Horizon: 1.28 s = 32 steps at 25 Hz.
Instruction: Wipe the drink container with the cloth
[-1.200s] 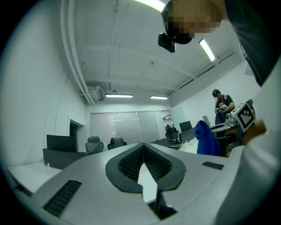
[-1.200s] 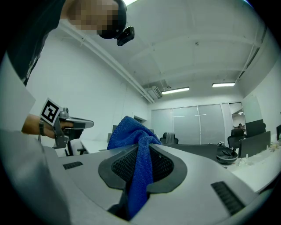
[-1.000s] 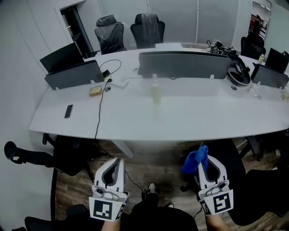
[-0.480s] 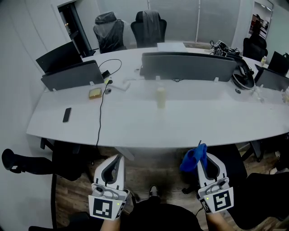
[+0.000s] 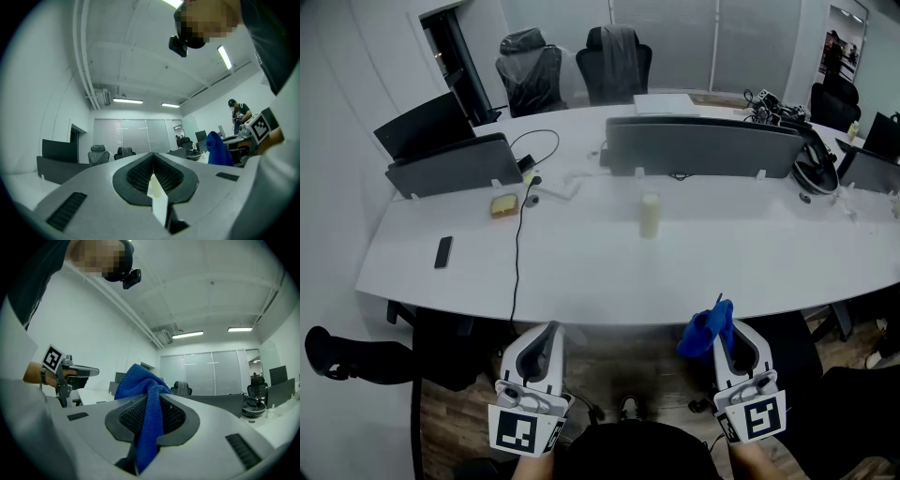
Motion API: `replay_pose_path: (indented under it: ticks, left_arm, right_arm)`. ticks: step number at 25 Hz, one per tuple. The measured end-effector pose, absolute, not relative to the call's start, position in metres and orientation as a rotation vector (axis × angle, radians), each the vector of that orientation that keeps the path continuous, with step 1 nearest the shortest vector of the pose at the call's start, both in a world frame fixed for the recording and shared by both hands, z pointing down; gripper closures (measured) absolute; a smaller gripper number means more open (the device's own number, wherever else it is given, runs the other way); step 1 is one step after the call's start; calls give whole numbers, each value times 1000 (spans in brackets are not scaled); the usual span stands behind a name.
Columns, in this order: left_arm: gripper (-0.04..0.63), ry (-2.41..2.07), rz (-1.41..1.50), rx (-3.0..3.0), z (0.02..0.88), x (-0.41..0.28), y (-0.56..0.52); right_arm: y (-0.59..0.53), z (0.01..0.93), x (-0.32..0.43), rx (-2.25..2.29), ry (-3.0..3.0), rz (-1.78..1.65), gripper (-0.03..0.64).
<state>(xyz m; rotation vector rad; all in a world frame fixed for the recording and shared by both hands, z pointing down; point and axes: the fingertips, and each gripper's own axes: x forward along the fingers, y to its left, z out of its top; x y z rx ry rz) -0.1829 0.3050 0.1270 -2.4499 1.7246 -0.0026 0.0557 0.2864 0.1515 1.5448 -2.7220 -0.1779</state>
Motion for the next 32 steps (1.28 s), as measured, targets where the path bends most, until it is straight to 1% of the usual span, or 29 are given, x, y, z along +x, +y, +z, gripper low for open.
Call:
replay_pose_path:
  ticks: [5, 18, 32]
  left_arm:
    - [591, 1703, 9, -2460, 131, -198, 287]
    - [592, 1623, 70, -2573, 145, -193, 257]
    - [592, 1644, 15, -2551, 149, -169, 203]
  right_arm:
    - [274, 156, 49, 1592, -2693, -188, 566]
    - [258, 151, 44, 1659, -2623, -227, 566]
    - [208, 162, 72, 1642, -2626, -199, 566]
